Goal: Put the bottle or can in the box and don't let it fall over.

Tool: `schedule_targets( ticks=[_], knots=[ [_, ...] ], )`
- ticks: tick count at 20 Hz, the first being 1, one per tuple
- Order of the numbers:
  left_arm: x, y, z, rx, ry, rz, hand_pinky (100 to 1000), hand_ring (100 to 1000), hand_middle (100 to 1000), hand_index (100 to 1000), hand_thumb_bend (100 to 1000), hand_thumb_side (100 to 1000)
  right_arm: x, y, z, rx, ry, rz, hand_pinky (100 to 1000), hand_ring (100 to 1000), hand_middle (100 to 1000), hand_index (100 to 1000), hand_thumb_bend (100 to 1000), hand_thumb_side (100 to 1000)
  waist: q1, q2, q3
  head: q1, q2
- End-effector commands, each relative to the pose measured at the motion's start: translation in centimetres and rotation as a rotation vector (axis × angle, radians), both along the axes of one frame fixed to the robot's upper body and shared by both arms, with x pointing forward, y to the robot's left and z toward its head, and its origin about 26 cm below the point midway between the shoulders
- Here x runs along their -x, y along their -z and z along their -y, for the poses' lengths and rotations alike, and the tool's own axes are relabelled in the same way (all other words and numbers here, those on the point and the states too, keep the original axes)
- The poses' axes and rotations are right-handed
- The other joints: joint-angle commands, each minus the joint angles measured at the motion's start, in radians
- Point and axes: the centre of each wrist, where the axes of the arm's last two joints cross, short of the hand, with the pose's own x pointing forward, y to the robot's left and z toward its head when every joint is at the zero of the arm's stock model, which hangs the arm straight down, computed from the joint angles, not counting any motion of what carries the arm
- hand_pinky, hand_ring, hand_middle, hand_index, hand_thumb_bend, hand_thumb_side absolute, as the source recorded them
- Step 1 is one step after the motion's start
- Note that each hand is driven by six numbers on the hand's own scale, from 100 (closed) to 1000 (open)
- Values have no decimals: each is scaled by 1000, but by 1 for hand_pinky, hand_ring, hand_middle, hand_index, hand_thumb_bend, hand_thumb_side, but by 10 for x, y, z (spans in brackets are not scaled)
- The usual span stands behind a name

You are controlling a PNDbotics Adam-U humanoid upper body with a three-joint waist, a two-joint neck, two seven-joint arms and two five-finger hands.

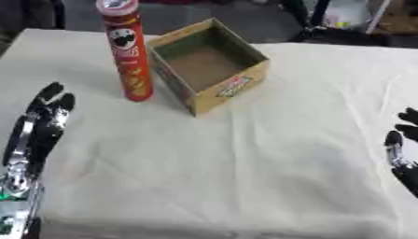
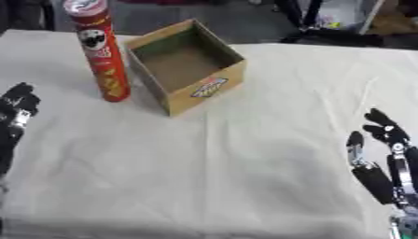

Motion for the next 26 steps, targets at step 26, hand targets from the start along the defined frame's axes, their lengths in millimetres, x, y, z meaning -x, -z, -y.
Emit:
schedule_targets(
  ticks=[26],
  knots=[
    [-141,-60,24,-311,-93,-109,903,883,907,961,516,687,-5,-4,-6,-6,-62,1,841,817,857,959,100,731,4,-15,-61,25,6]
  ],
)
